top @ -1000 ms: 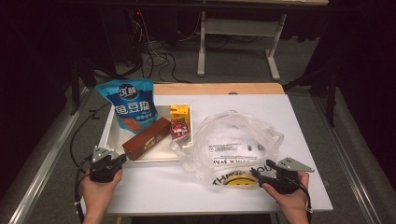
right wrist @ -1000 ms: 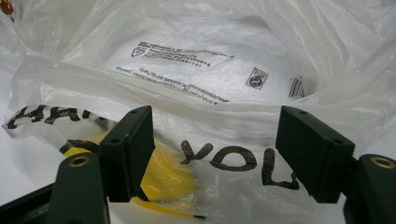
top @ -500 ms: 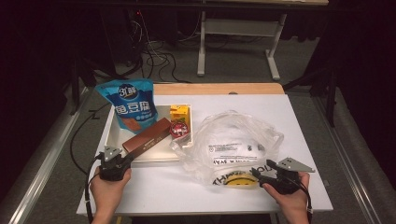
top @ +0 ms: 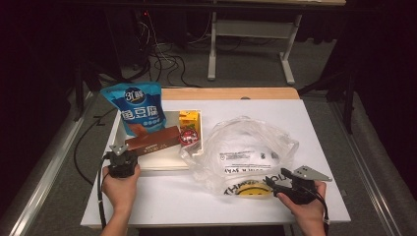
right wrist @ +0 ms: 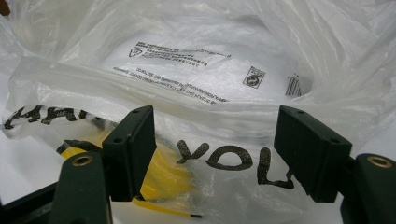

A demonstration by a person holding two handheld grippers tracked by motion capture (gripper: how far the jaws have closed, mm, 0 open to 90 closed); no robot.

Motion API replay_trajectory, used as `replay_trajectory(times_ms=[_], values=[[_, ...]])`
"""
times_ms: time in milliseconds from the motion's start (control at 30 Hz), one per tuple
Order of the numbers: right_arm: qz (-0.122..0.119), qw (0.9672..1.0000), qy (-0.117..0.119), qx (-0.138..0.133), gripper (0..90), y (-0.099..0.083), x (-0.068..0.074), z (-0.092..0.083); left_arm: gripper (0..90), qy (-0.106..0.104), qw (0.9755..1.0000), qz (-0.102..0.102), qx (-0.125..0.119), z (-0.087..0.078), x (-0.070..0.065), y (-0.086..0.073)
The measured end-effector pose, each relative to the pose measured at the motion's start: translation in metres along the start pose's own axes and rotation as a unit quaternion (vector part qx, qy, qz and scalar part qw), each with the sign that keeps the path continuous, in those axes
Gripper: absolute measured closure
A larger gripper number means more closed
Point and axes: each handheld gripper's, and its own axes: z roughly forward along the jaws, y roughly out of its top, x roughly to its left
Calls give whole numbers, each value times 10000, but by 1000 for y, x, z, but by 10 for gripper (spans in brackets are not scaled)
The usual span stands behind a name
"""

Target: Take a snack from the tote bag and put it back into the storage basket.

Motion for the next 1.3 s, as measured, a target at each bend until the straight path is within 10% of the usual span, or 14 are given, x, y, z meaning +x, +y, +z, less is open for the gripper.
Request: replay_trajectory(times_ms=[700, 1300], values=[[-145, 9998, 84, 45, 308, -1, 5, 4, 900, 260, 9982, -489, -219, 23, -12, -10], [-27, 10000, -2, -44, 310, 0, -1, -1, 464, -1058, 9931, -458, 234, -31, -20, -15]])
